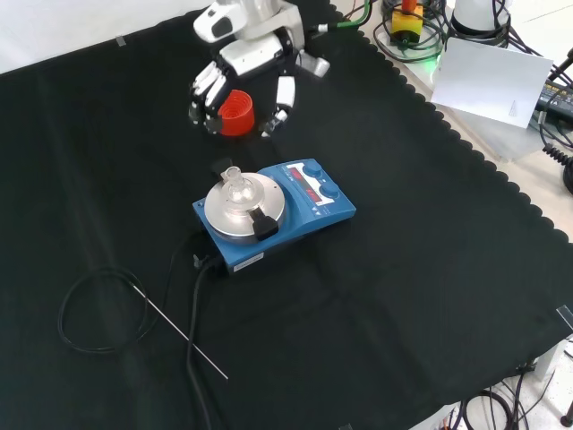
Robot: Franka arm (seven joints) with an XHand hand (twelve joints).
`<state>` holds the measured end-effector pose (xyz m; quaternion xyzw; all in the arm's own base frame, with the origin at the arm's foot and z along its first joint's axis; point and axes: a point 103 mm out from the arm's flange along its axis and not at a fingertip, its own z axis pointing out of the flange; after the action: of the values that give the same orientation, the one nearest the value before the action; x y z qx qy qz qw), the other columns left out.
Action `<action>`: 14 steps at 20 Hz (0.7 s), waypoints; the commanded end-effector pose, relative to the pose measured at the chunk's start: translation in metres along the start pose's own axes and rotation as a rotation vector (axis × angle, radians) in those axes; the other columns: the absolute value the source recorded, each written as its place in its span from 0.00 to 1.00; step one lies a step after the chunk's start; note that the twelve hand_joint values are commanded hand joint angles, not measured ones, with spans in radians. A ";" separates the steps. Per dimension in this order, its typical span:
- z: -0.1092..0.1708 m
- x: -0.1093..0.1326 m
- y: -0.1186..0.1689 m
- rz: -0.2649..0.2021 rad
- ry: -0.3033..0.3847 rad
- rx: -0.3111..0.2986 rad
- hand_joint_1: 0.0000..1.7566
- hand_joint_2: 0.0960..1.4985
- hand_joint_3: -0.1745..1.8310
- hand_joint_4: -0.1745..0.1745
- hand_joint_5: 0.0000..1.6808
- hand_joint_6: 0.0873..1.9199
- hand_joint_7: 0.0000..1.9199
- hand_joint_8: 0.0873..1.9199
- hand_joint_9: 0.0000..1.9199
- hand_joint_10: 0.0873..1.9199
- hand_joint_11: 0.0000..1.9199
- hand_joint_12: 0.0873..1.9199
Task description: Turn on the heater.
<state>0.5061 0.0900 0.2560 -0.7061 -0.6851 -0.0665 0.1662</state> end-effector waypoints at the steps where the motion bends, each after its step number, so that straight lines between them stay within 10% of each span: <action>1: -0.021 -0.015 -0.034 0.020 0.003 -0.013 0.53 0.35 0.42 0.32 0.30 0.32 0.12 0.35 0.26 0.33 0.14 0.70; 6: -0.015 -0.011 -0.069 0.000 -0.028 -0.049 0.53 0.35 0.42 0.32 0.29 0.31 0.12 0.35 0.26 0.33 0.14 0.70; 14: 0.010 -0.008 -0.123 0.025 -0.116 0.067 0.53 0.35 0.42 0.35 0.27 0.28 0.30 0.37 0.39 0.32 0.21 0.68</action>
<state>0.4296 0.0790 0.2725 -0.7115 -0.6835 -0.0527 0.1544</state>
